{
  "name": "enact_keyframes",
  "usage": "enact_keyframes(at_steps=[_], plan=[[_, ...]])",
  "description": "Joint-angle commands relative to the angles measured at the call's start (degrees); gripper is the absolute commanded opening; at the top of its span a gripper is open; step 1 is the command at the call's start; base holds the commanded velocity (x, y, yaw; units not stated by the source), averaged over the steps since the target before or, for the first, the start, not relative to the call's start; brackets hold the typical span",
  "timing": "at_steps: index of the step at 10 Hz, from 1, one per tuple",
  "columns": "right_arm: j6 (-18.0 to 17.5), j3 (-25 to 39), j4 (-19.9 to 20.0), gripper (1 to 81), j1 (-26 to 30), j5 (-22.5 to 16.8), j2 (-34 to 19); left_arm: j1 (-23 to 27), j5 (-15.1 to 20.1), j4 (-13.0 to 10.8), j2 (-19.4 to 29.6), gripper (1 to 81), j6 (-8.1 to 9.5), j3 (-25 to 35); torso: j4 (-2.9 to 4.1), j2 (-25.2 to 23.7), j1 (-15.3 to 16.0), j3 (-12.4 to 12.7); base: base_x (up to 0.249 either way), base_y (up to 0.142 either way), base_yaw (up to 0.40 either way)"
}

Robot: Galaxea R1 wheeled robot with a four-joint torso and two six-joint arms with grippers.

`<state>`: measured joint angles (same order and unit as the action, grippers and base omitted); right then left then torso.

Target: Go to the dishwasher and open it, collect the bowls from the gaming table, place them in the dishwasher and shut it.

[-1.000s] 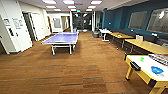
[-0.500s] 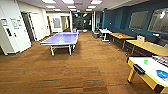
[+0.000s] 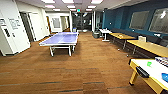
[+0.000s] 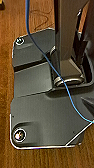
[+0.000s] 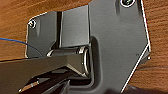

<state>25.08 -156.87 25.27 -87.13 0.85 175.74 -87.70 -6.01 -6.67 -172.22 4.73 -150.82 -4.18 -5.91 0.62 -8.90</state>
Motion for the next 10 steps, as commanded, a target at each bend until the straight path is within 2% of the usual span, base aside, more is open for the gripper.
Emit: enact_keyframes(at_steps=[1,10], plan=[[0.2,0.3,-0.2,81.1,2.3,-3.9,0.3,2.1,2.9,-0.7,0.2,81.1,-0.07,0.2,0.0,0.0,0.0,0.0,0.102,0.0,0.0],[0.2,0.2,-0.1,81.1,2.2,-3.8,0.3,2.1,3.0,-0.6,0.1,81.1,0.01,0.0,0.0,0.0,0.0,0.0,0.009,0.0,0.0]])
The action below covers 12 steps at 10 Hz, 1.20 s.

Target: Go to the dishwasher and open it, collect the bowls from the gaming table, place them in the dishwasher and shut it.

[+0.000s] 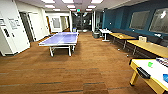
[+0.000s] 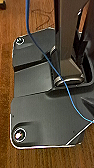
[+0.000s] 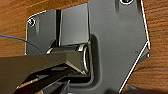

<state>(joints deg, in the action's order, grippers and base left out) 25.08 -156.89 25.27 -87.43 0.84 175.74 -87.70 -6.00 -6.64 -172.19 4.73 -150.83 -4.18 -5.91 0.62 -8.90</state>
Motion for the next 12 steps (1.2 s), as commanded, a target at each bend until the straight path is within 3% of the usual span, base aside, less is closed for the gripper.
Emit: enact_keyframes(at_steps=[1,7,12], plan=[[0.2,0.2,-0.1,81.1,2.6,-3.8,0.3,2.1,3.0,-0.7,0.1,81.1,0.02,0.0,0.0,0.0,0.0,0.0,0.0,0.0,0.0],[0.2,0.4,-0.2,81.1,2.6,-3.8,0.5,2.1,3.1,-0.5,0.2,81.1,0.19,0.0,0.0,0.0,0.0,0.0,0.0,0.0,0.0],[0.2,0.4,-0.2,81.1,2.9,-3.9,0.5,2.2,3.2,-0.5,0.2,81.1,0.1,-0.1,0.0,0.0,0.0,0.0,0.0,0.0,0.109]])
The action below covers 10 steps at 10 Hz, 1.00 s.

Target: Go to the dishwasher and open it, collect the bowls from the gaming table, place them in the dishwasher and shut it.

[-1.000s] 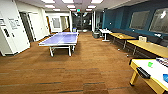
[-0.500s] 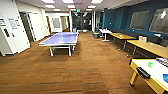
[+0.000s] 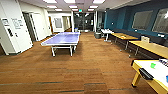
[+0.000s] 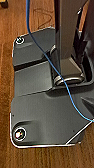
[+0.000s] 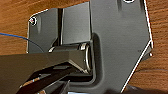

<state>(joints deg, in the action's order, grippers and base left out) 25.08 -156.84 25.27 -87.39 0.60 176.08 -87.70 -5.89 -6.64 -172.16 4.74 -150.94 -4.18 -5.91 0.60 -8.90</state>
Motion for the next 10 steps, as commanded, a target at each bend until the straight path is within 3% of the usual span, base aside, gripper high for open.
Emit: enact_keyframes(at_steps=[1,7,10], plan=[[0.2,0.3,-0.2,81.1,2.9,-3.7,0.2,2.2,3.1,-0.5,0.1,81.1,0.09,0.1,0.0,0.0,0.0,0.0,0.0,0.0,0.113],[0.2,0.1,-0.2,81.1,2.7,-3.6,0.2,2.3,3.2,-0.6,0.1,81.1,0.09,0.0,0.0,0.0,0.0,0.0,0.0,0.0,0.088],[0.2,0.0,-0.2,81.1,2.5,-3.6,0.1,2.3,3.2,-0.6,0.1,81.1,0.09,0.1,0.0,0.0,0.0,0.0,0.0,0.0,-0.254]])
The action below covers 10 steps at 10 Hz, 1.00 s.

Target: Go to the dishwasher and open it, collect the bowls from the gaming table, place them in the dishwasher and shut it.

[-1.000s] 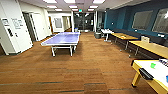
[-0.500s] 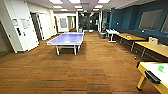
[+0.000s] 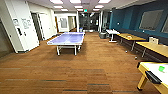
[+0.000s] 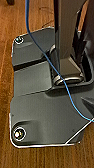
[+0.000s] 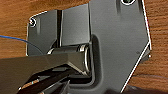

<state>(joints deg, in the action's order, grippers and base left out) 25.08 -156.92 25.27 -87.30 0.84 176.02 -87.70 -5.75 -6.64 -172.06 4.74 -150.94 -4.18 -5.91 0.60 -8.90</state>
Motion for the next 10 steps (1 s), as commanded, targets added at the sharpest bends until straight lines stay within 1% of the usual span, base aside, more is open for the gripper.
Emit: enact_keyframes(at_steps=[1,10], plan=[[0.2,0.1,-0.2,81.1,2.4,-3.8,0.1,2.2,3.1,-0.7,0.0,81.1,0.0,0.1,0.0,0.0,0.0,0.0,0.0,0.0,-0.384],[0.2,0.3,-0.2,81.1,2.5,-3.8,0.2,2.3,3.5,-0.7,0.0,81.1,-0.08,0.1,0.0,0.0,0.0,0.0,0.0,0.0,-0.396]])
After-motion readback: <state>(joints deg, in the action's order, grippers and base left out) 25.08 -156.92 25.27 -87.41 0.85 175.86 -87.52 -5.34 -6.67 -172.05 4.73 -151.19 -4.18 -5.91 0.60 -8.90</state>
